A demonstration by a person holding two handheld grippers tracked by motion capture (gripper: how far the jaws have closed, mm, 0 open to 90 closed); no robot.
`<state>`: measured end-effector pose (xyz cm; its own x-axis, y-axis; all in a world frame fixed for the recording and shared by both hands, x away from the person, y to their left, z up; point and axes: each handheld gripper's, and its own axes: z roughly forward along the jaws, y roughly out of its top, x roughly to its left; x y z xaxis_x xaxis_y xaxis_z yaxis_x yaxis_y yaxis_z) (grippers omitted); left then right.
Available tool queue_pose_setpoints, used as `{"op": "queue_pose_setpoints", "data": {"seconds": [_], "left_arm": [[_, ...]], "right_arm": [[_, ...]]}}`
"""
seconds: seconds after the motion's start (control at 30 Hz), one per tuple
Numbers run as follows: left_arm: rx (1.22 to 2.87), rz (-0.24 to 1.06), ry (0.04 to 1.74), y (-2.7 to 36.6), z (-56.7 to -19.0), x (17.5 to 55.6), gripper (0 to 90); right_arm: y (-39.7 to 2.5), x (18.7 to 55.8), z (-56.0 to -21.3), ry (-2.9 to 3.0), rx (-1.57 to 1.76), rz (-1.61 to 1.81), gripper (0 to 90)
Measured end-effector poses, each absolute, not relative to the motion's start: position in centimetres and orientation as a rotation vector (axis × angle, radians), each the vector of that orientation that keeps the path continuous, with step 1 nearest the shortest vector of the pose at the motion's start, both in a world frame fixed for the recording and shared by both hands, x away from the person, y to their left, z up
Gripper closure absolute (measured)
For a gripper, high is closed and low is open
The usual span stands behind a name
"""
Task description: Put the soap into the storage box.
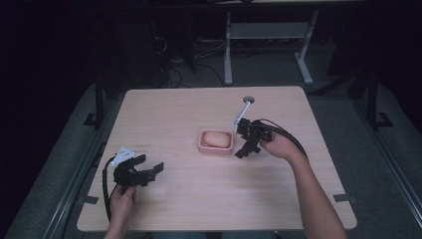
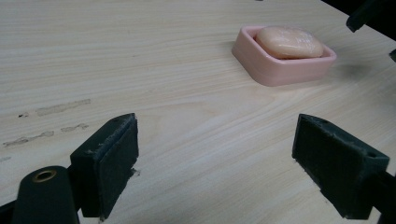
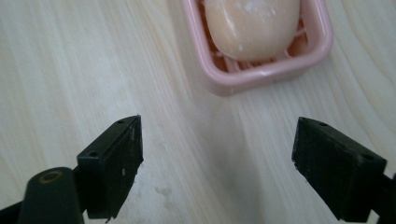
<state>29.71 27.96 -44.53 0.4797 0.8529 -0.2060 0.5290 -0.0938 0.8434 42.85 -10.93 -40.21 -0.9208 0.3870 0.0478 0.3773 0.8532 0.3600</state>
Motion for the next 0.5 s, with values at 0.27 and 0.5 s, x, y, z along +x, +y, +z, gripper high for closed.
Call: {"op": "queue_pose_setpoints", "data": {"seconds": [0.27, 0.5], "left_arm": [[1.762, 0.423, 1.176, 27.9, -44.5, 29.7, 14.3], [1.763, 0.423, 1.174, 27.9, -44.6, 29.7, 14.2]], "right_arm": [[-12.2, 42.1, -40.4, 2.947, 0.662, 0.624, 15.8], [-12.5, 41.5, -40.9, 2.943, 0.674, 0.63, 15.3]]}}
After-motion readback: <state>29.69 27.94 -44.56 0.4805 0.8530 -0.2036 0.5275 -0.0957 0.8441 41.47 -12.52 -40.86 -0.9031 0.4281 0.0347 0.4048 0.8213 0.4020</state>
